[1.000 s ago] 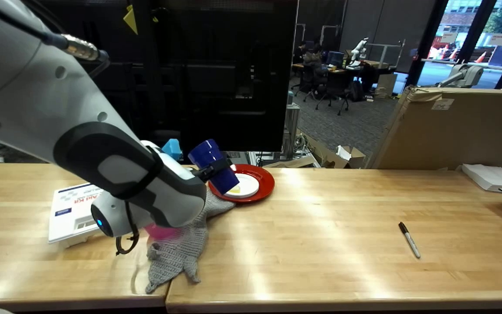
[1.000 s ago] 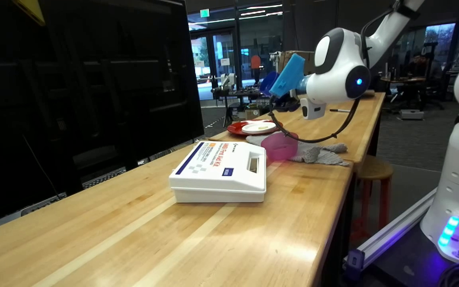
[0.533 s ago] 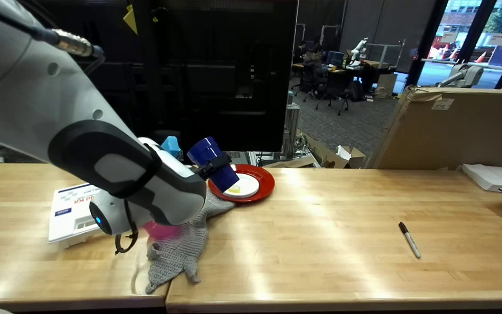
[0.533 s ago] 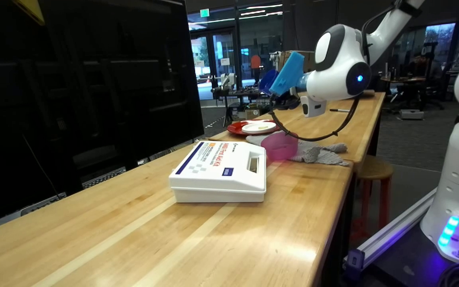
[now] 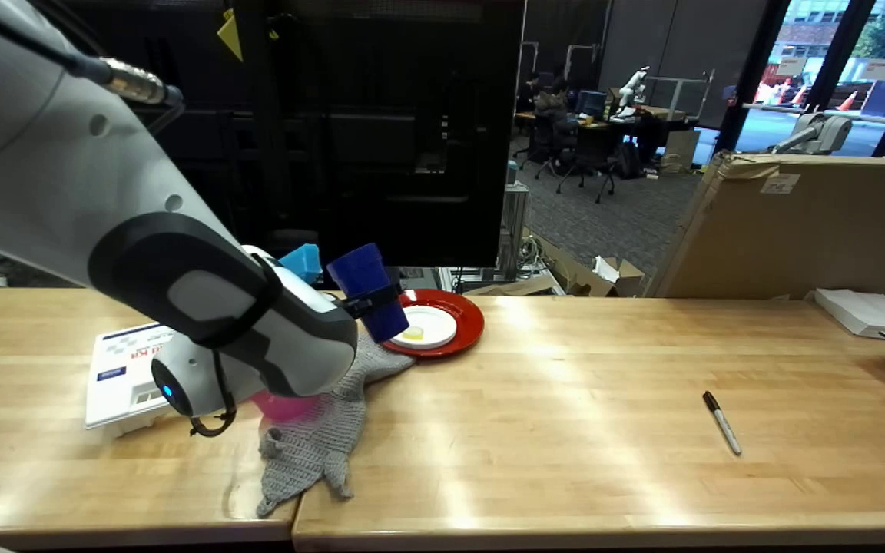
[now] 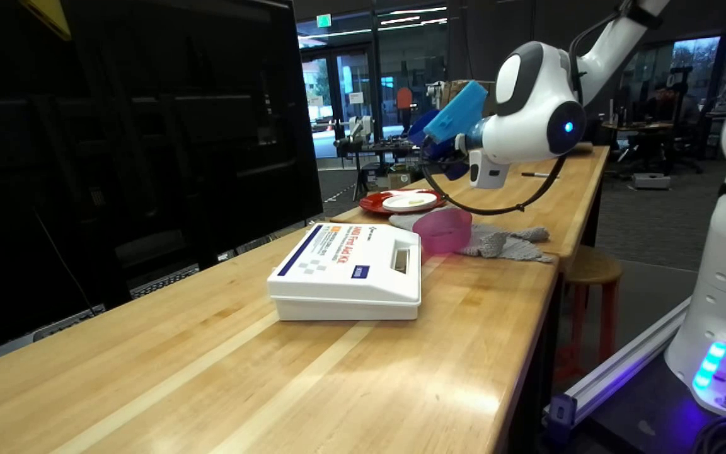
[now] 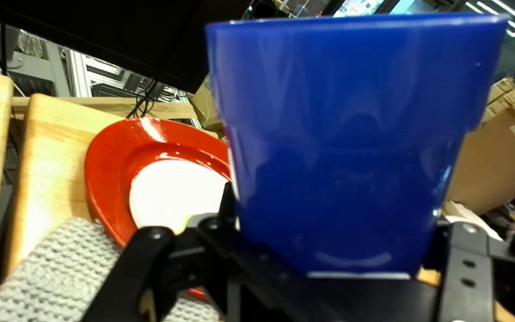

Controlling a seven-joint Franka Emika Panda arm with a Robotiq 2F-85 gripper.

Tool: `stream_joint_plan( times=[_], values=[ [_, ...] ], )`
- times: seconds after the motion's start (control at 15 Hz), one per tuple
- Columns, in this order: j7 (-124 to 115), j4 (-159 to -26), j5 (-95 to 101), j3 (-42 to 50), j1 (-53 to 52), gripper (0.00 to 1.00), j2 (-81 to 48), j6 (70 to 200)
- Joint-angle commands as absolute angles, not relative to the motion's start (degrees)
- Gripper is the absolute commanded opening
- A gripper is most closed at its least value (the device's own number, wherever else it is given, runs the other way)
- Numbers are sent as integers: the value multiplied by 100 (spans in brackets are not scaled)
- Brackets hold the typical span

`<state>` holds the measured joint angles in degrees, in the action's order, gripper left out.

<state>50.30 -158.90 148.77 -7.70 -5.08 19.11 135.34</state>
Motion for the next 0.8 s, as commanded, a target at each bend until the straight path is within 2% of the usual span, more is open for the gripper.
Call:
stream_joint_plan(
  times=[0.0,0.73],
  values=[
    [4401,-15888,14928,-764,-613,58,2014,13594],
    [3039,-15839,14940,-1286,-1424,58,2425,14638]
  ],
)
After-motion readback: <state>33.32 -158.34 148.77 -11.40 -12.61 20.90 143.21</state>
